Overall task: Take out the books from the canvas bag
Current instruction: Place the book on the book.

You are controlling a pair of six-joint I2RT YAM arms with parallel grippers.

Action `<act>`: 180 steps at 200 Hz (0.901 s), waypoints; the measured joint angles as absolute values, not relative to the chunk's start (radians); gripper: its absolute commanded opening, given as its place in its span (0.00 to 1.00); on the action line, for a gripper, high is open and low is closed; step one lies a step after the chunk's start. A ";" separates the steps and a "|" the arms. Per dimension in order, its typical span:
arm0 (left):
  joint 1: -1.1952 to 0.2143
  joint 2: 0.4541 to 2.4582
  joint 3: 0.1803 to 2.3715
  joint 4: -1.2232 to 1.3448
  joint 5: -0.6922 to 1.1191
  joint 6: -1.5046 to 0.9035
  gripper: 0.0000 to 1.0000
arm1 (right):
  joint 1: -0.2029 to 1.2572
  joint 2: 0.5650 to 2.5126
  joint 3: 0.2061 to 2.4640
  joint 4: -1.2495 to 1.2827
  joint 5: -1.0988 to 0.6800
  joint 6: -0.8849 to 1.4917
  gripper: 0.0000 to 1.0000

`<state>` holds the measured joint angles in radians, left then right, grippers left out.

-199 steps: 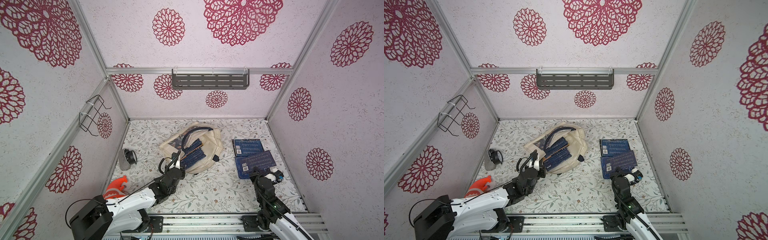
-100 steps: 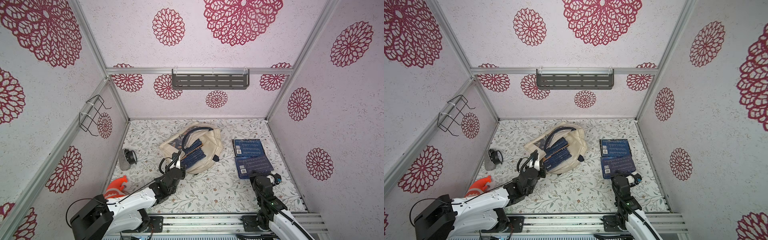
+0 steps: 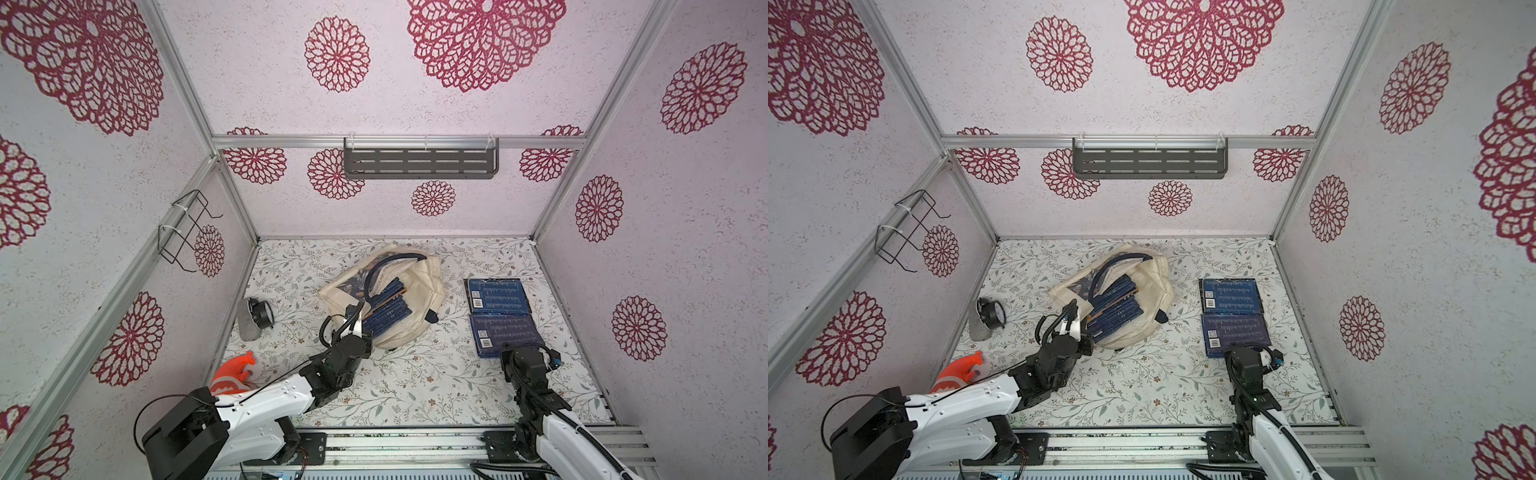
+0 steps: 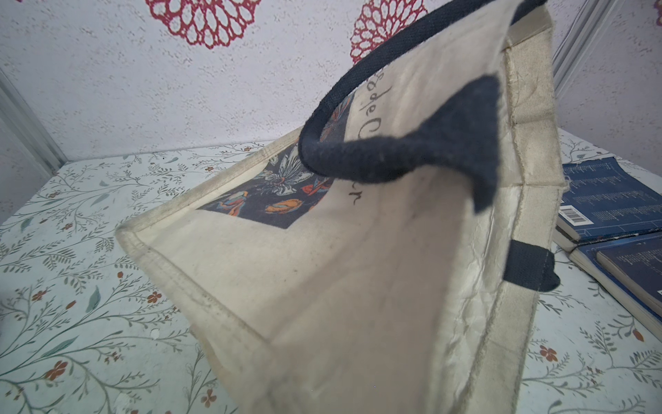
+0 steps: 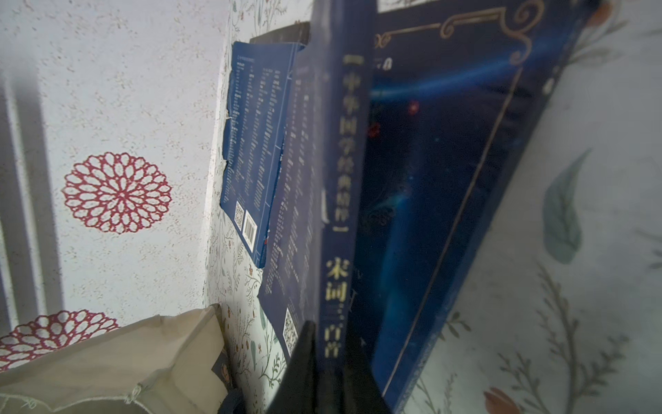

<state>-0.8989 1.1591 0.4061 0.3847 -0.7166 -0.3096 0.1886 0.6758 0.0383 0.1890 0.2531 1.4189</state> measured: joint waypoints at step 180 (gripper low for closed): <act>-0.907 1.172 0.411 0.384 -0.717 -0.299 0.00 | 0.150 0.689 0.056 0.087 0.200 1.423 0.48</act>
